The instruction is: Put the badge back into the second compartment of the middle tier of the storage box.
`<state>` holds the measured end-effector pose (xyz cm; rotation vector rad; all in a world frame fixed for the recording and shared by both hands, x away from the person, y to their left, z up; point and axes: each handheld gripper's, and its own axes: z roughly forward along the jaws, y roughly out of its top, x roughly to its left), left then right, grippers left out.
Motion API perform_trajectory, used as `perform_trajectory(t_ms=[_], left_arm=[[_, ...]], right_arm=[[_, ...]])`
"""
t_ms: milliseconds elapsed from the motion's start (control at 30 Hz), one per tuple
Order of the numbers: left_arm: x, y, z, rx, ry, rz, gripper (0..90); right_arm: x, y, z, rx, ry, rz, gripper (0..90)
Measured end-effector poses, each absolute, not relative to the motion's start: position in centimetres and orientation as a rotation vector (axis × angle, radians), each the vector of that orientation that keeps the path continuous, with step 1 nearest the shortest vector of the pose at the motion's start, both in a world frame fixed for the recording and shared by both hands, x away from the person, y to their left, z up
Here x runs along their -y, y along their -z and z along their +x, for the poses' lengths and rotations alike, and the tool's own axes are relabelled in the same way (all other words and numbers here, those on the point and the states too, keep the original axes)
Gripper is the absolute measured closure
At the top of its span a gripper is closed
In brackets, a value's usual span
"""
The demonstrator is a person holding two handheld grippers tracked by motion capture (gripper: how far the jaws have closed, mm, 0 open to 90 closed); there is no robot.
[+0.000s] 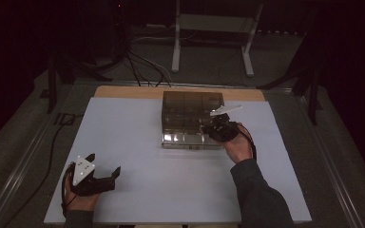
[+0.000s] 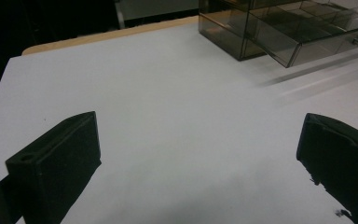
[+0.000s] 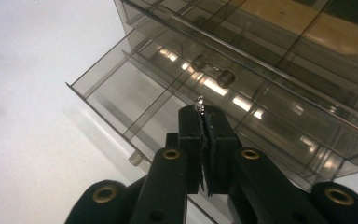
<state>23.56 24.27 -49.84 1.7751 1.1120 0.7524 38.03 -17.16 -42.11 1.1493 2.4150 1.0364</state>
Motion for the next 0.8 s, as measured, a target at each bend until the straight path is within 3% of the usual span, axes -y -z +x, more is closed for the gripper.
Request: perform_trajectory(t_ms=[800], left_arm=[[-24.3,49.8,23.6,-1.112,-0.753,1.773,0.6]], right_arm=[[15.0,43.7,38.6,-2.481,-0.977,1.124,87.7]])
